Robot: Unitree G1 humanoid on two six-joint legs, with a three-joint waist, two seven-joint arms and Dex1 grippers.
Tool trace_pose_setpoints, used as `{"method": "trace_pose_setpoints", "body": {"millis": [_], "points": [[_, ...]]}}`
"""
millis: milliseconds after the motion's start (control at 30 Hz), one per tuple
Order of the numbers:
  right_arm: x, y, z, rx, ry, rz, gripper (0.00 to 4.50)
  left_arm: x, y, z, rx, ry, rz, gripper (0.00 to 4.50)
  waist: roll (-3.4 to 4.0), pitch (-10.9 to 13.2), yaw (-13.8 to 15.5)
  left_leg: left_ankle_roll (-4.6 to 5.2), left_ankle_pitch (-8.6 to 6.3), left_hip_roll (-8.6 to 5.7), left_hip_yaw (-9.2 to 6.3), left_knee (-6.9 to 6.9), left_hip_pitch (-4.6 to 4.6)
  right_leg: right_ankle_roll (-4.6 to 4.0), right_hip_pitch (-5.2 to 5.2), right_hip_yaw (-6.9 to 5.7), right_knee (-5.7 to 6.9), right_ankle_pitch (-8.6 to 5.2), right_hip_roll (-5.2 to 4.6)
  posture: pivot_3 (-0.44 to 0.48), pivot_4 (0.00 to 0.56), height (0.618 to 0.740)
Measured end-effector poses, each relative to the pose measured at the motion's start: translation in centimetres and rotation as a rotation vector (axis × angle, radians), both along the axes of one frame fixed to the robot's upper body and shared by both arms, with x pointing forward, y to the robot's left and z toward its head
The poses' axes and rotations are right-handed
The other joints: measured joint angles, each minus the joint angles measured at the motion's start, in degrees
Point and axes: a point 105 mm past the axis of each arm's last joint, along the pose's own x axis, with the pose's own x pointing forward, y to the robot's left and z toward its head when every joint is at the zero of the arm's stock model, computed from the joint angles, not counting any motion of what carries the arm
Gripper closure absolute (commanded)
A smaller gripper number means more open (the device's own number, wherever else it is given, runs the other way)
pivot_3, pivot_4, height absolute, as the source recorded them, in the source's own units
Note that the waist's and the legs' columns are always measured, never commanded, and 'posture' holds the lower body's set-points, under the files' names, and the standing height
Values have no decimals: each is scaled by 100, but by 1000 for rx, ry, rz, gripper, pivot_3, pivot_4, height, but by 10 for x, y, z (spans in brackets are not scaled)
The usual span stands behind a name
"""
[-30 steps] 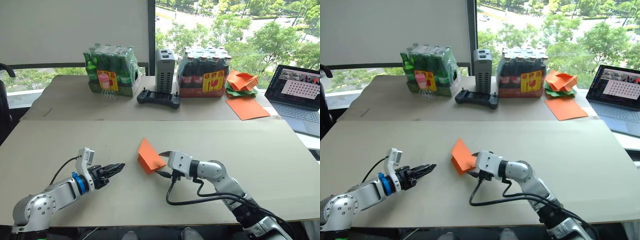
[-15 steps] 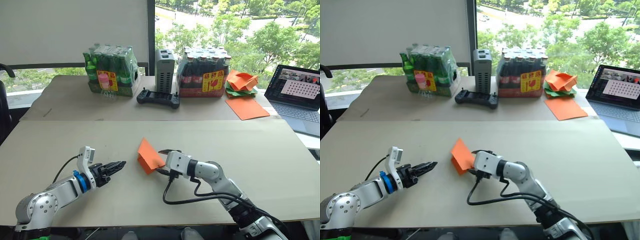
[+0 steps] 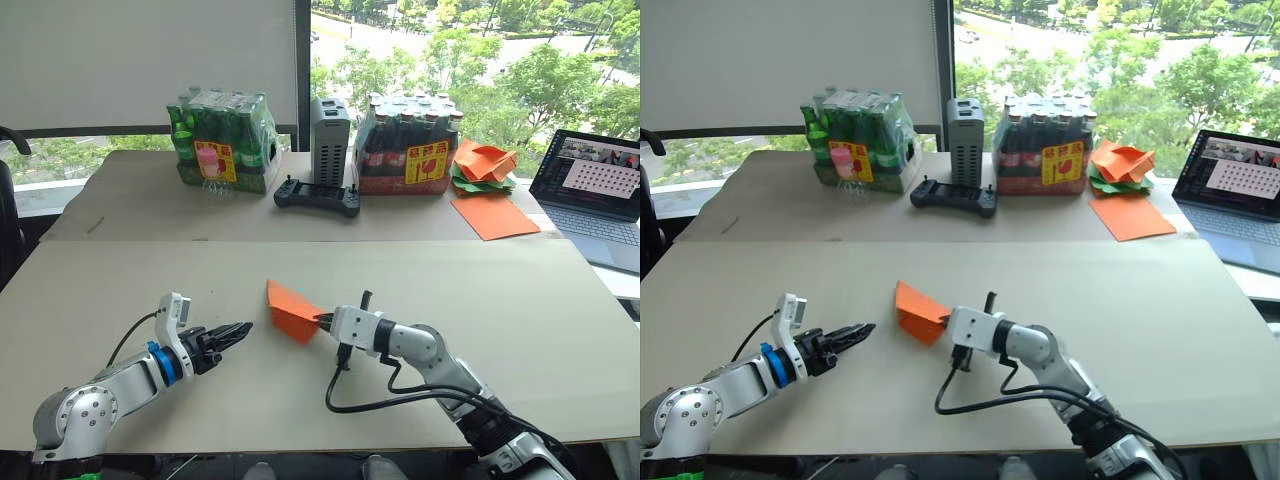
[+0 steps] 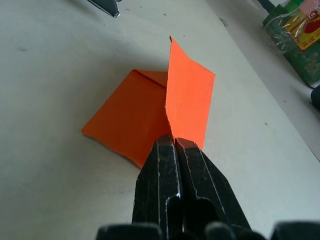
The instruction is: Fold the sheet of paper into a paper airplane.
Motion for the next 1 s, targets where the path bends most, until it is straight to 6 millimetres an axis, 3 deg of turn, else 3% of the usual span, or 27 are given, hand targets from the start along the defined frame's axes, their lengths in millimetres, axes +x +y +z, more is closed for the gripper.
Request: {"method": "trace_pose_setpoints", "body": {"millis": [133, 267, 633, 800, 1000], "points": [[2, -2, 2, -4, -29, -9, 4463, 0, -1, 0, -4, 0, 1, 2247, 0, 0, 0, 0, 0, 0, 0, 0, 0, 0, 0, 0, 0, 0, 0, 0, 150, 740], [9, -13, 16, 22, -72, -25, 4463, 1, -1, 0, -6, -1, 1, 2247, 0, 0, 5, 0, 0, 0, 0, 1, 0, 0, 2, 0, 0, 0, -1, 0, 150, 740], [-17, -37, 57, 118, -43, 145, 4463, 1, 0, -2, 1, 3, 6, 2247, 0, 0, 4, 1, 0, 0, 0, 1, 1, 0, 4, 0, 1, 0, -1, 0, 150, 740], [-35, -49, 39, 29, 14, 219, 4463, 2, 1, -5, -3, 12, 12, 2247, 0, 0, 13, 1, 0, -1, 0, 4, 2, 0, 6, 0, 1, 0, -1, 0, 150, 740], [-40, -53, 24, -67, -21, 296, 4463, 2, 1, -4, 1, 9, 10, 2247, 0, 0, -1, 1, 0, -1, 0, 4, 7, 0, 8, 1, 2, 0, 0, 0, 150, 740]]}}
